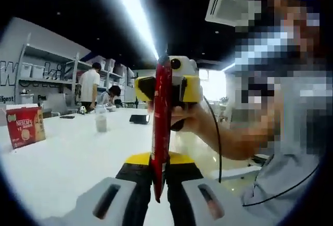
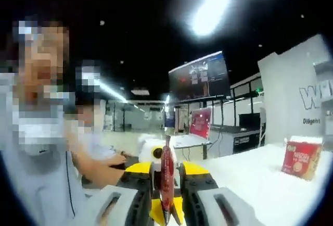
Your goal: Tear open the coffee pouch, take out the coffee, and pour the coffee from the pouch into the cup
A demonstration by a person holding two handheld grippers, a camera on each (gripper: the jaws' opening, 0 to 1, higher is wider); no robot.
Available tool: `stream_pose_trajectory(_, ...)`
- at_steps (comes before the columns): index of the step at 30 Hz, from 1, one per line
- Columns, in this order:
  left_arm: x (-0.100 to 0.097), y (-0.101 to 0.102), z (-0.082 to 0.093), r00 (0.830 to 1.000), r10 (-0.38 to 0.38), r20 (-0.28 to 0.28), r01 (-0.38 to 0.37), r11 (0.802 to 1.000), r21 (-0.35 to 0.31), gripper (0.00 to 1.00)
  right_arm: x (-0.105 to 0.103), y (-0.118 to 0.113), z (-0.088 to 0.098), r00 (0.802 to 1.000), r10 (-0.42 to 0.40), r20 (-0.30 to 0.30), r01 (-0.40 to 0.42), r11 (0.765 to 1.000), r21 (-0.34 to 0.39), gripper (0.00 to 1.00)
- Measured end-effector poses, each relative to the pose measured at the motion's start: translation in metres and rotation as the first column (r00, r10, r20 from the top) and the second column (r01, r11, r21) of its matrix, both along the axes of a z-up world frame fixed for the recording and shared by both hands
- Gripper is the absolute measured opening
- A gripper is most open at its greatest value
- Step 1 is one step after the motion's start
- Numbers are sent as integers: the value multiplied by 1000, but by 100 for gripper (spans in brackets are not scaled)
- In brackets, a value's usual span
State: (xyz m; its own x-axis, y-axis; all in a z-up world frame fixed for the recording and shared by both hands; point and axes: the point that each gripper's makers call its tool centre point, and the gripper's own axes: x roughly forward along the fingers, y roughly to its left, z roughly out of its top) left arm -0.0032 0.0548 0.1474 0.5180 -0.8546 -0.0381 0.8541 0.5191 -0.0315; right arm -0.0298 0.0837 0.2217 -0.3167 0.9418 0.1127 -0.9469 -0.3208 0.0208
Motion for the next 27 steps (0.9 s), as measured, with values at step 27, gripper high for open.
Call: stream_pose_trajectory(27,0,7,1,999,5,-32,-5,1000,-10,13,5,11,-17,994,40,-104,-37,999,32,9)
